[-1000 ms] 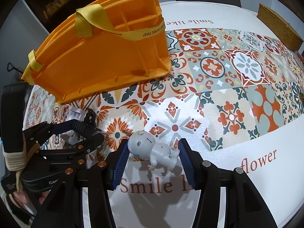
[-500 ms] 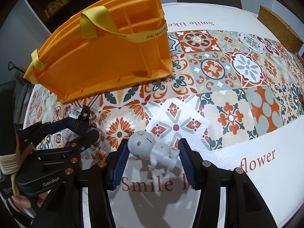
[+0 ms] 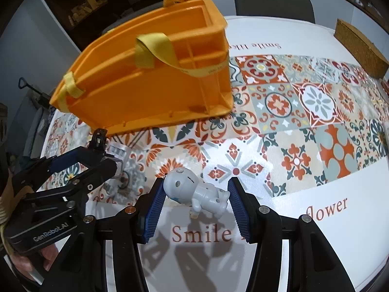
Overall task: Organize rigid objects
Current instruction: 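Carry the black flashlight with the left tool while the right tool carries the figurine over the crate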
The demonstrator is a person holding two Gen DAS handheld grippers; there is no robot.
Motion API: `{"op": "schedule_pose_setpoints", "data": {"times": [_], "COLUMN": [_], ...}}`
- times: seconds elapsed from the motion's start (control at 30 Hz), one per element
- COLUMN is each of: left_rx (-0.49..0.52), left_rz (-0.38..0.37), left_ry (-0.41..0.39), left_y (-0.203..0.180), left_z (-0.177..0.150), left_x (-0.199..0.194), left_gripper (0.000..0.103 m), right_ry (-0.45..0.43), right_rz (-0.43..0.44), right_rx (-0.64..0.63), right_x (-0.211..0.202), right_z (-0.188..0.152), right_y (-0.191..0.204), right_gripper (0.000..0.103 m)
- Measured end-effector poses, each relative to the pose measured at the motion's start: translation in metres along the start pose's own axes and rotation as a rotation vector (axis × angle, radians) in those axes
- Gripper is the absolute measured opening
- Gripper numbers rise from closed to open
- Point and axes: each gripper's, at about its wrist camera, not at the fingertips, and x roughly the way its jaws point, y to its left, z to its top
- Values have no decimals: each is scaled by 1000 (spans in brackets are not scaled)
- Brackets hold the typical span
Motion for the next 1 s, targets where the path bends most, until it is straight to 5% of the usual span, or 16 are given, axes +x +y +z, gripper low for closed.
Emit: {"op": "schedule_pose_setpoints", "data": {"times": [1.0], "left_rx": [-59], "left_rz": [59], "left_ry": [-219], "left_y": [35], "left_z": [48], "left_x": [-75], "left_gripper": [72], "right_ry": [-200], "right_rz": [49], "right_rx": [-141], "right_x": [-54], "right_z": [58], "right_y": [58], "right_gripper": [53]}}
